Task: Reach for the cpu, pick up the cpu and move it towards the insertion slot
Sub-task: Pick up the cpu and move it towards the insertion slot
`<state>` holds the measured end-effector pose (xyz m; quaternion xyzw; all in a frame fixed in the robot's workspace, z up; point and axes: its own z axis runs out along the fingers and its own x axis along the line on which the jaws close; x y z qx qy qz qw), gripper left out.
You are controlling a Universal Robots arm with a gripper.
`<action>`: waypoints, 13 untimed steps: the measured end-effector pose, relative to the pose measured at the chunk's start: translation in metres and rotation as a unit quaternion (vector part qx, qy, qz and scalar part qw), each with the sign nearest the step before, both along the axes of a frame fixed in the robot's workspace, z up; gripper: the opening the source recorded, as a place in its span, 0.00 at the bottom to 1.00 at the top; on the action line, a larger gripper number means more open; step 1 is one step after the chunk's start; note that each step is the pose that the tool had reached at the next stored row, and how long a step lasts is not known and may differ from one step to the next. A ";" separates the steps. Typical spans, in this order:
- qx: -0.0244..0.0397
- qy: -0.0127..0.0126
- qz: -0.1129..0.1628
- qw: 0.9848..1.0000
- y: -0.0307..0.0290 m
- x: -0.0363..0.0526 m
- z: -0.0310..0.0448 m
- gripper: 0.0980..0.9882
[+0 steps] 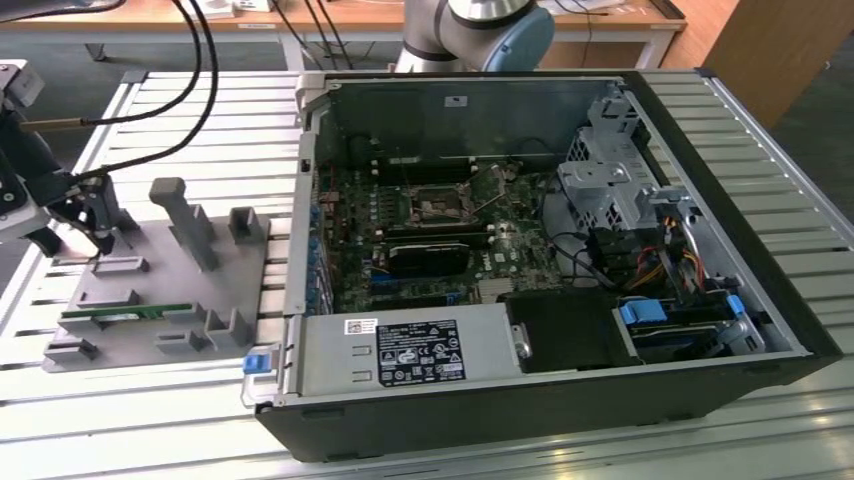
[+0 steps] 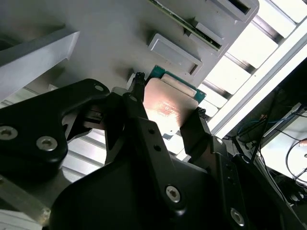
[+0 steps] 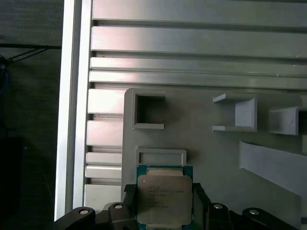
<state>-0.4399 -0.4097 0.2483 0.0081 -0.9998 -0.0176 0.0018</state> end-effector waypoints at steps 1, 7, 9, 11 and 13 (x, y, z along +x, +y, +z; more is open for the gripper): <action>0.000 0.000 0.000 1.000 0.0001 0.0000 0.0018 0.50; -0.001 0.000 0.000 1.000 0.0006 0.0000 0.0133 0.50; -0.001 0.000 0.000 1.000 0.0006 0.0000 0.0169 0.50; -0.001 0.000 0.000 1.000 0.0006 0.0000 0.0200 0.50; -0.001 0.000 0.000 1.000 0.0006 0.0000 0.0229 0.50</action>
